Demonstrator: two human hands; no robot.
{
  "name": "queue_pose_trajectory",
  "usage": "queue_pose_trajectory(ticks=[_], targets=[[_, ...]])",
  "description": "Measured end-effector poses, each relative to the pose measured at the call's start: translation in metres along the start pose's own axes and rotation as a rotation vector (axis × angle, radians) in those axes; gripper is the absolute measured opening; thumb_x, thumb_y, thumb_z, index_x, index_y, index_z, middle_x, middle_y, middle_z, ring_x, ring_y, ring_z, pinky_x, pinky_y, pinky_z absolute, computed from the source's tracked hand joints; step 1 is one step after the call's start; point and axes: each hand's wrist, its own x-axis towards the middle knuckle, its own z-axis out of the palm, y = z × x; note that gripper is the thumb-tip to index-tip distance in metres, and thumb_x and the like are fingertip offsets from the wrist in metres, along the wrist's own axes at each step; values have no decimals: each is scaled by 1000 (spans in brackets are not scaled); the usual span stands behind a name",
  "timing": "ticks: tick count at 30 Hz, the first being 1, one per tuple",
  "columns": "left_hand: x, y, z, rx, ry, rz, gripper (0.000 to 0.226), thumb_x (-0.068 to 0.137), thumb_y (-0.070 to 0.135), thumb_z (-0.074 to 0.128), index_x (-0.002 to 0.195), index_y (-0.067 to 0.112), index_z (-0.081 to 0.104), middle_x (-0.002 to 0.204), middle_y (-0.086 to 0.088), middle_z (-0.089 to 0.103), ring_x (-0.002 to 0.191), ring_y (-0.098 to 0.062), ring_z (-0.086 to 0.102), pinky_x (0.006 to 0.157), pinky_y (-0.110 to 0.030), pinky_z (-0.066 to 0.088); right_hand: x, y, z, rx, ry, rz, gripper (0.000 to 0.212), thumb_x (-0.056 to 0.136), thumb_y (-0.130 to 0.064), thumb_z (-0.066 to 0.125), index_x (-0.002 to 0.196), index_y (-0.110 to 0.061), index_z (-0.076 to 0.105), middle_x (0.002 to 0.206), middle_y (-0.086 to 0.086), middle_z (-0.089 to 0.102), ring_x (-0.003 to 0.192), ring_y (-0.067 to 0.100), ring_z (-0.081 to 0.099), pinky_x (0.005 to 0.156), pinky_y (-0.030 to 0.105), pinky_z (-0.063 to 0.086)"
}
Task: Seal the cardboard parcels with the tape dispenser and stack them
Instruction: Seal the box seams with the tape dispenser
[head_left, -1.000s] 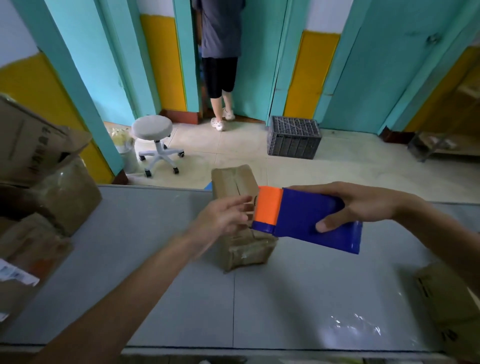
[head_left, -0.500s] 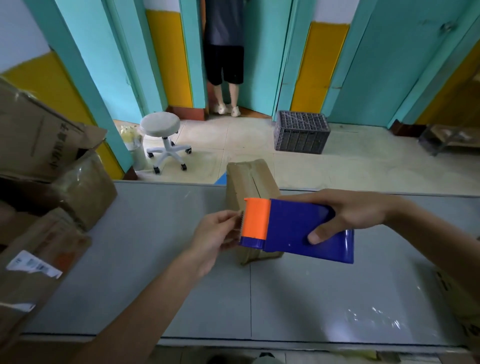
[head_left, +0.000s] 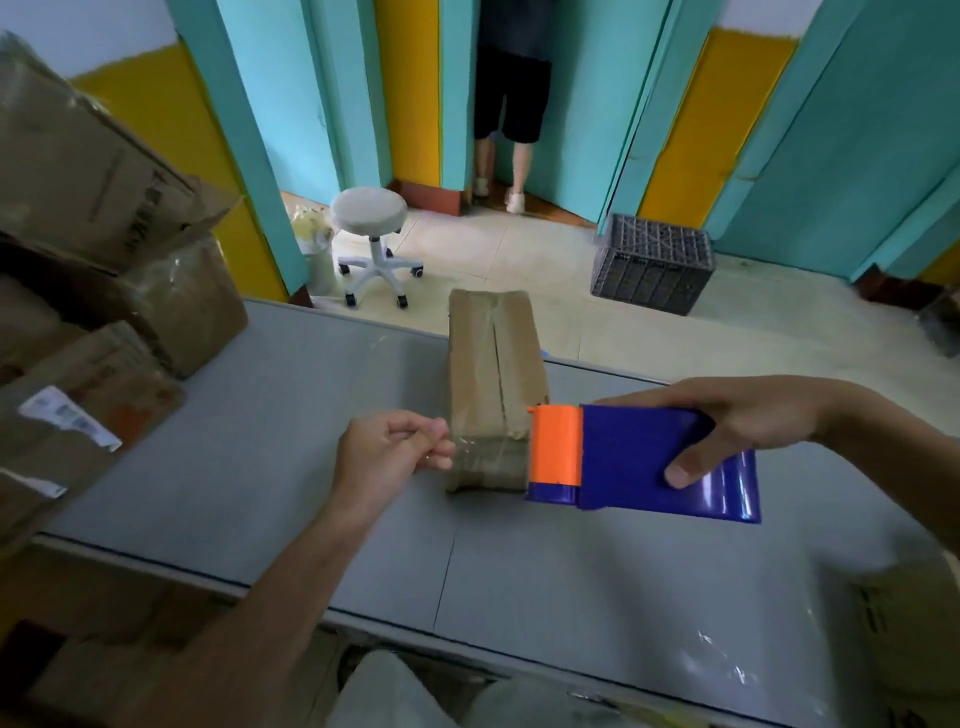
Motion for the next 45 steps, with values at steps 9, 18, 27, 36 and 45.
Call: queue_pose_trajectory(ticks=[9, 18, 27, 36, 45], targets=[[0, -13, 14, 167, 239, 77, 28, 84, 5, 65, 59, 17, 63, 46, 10, 62, 41, -4, 59, 59, -18, 49, 28, -4, -20, -47, -36, 80, 54, 68, -34, 67, 117, -48, 48, 111, -13, 65, 105, 15, 63, 82, 27, 56], [6, -25, 17, 263, 268, 96, 22, 84, 10, 64, 63, 15, 67, 49, 10, 64, 45, -4, 61, 54, -13, 47, 42, -10, -28, -49, -91, 157, 61, 68, -34, 68, 125, -40, 48, 107, -11, 68, 97, 13, 67, 79, 29, 56], [15, -43, -3, 888, 159, -97, 55, 93, 40, 50, 136, 7, 42, 135, -13, 49, 122, -31, 48, 93, -36, 39, 41, -3, -28, -7, -74, 179, 65, 67, -33, 69, 128, -36, 49, 106, -9, 69, 95, 16, 67, 75, 28, 55], [35, -36, 54, 1050, -91, 651, 63, 100, 43, 5, 130, 17, 54, 138, -3, 50, 136, -24, 34, 107, -54, 28, 38, -2, -22, -39, -90, 126, 59, 69, -36, 67, 123, -45, 46, 113, -10, 66, 102, 16, 64, 89, 36, 54], [41, -42, 51, 1044, -50, 661, 54, 97, 36, 14, 134, 22, 50, 141, 3, 47, 139, -18, 29, 112, -46, 19, -3, 22, -39, -4, -82, 135, 61, 69, -30, 66, 125, -45, 45, 109, -15, 67, 102, 13, 64, 81, 26, 55]])
